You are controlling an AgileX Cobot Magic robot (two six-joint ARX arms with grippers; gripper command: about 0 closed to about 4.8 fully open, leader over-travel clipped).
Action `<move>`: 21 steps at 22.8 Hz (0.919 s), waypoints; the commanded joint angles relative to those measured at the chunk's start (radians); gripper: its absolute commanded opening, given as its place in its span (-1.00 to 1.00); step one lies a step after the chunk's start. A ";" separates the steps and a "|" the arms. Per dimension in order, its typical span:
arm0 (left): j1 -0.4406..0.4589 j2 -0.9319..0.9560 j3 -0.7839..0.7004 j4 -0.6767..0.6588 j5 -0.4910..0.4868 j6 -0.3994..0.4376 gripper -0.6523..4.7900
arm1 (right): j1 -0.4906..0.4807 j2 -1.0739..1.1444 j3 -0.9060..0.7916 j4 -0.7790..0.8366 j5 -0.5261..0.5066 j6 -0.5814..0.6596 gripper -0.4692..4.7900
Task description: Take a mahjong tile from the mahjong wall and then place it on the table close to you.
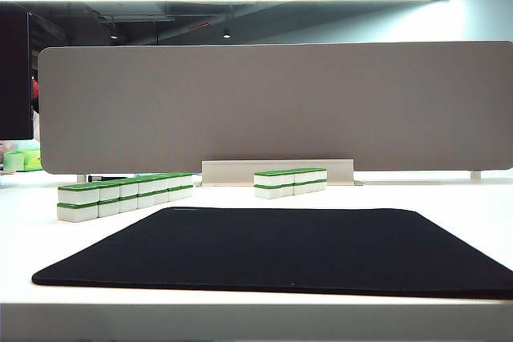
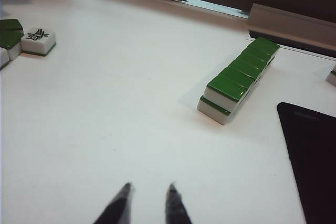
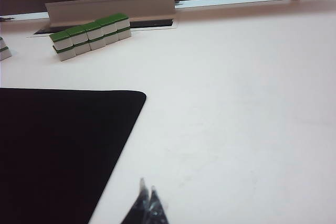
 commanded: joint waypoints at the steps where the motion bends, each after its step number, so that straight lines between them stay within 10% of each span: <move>1: 0.002 0.001 0.000 -0.008 0.007 0.001 -0.47 | 0.000 -0.007 -0.003 0.018 -0.006 0.004 -0.82; 21: 0.002 0.001 0.006 0.042 0.121 -0.011 -0.47 | 0.000 -0.007 0.004 0.031 -0.006 0.024 -0.83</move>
